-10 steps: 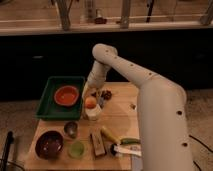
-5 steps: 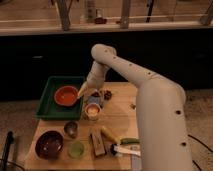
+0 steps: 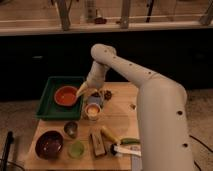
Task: Place apple in paper cup
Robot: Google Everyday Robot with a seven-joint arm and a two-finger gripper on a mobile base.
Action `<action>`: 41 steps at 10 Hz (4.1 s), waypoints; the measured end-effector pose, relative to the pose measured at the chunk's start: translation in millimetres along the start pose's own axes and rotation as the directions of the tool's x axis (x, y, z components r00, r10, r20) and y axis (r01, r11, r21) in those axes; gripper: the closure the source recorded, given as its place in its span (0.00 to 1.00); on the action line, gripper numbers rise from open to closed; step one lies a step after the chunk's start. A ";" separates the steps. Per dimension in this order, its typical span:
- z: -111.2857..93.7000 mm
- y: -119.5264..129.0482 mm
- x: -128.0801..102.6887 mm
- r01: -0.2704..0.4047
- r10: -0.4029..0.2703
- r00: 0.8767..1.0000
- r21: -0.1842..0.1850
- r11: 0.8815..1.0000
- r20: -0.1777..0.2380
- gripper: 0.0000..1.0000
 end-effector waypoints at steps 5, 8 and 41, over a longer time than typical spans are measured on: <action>0.4 0.4 0.0 -0.001 0.000 1.000 -0.012 1.000 -0.013 0.20; -1.7 -0.9 0.6 0.007 -0.008 1.000 -0.020 1.000 -0.024 0.20; -3.1 -1.3 1.2 0.013 -0.014 0.999 -0.025 1.000 -0.032 0.20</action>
